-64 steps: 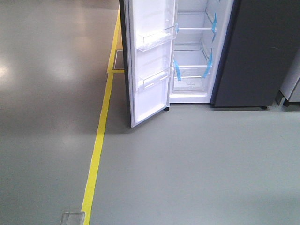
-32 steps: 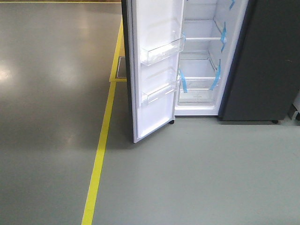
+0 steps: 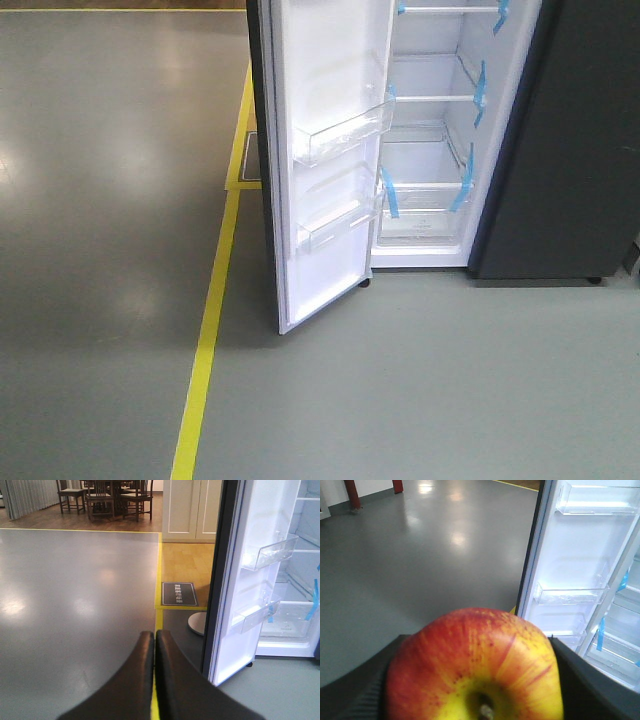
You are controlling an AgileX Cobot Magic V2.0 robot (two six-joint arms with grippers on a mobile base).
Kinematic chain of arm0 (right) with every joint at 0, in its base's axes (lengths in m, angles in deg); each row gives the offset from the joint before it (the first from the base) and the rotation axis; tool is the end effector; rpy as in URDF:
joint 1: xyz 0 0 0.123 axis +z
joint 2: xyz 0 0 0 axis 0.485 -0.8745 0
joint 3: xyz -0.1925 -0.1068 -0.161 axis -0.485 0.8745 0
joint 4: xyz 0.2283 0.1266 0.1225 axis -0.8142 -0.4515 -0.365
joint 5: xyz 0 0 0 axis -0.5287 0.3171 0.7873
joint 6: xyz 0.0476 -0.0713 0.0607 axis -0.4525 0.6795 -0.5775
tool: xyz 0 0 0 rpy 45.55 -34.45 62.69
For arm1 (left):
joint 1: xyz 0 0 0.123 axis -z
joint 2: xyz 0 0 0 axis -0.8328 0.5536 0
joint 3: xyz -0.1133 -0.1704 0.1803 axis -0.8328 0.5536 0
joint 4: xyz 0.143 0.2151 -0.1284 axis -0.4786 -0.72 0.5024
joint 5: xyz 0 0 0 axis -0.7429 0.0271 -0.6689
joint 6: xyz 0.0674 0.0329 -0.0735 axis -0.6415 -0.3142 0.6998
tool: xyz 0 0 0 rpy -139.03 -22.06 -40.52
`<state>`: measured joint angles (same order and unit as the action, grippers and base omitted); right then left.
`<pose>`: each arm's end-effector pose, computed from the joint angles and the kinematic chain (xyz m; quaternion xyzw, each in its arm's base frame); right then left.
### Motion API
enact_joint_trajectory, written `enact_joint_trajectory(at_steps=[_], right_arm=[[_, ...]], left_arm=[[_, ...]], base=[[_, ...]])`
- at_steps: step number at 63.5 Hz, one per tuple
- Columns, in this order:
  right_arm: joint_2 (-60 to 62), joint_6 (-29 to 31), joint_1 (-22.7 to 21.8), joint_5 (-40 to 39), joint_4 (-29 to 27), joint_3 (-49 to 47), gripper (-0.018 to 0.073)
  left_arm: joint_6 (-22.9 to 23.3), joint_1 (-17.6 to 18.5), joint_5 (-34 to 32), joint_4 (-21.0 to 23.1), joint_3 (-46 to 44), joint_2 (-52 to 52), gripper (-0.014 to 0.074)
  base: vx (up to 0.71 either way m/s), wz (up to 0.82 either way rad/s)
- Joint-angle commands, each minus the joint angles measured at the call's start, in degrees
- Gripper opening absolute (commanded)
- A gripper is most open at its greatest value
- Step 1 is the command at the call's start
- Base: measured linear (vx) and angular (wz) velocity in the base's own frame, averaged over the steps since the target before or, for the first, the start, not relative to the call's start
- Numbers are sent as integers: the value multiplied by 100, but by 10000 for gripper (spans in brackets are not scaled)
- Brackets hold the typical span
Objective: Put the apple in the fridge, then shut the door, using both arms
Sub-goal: 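Drive up to the open refrigerator door holding the apple in the right gripper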
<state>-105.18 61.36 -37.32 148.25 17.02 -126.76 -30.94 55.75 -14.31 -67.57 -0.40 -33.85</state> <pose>0.1809 0.0402 0.5511 -0.2527 0.7804 0.1547 0.5506 0.1188 0.0084 0.1819 -0.0585 0.7569 0.0016 0.6509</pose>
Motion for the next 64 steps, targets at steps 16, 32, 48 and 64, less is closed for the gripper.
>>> enact_joint_trajectory(at_steps=[16,32,48,64], right_arm=[[45,11,-20,-93,-218,-127,-3],[45,11,-20,-93,-218,-127,-3],[45,11,-20,-93,-218,-127,-3],[45,11,-20,-93,-218,-127,-3]], left_arm=[[22,16,-397,18,120,-34,-6],[22,16,-397,18,120,-34,-6],[22,16,-397,18,120,-34,-6],[22,16,-397,18,120,-34,-6]], base=[[21,-1],[23,2],[23,3],[21,3]])
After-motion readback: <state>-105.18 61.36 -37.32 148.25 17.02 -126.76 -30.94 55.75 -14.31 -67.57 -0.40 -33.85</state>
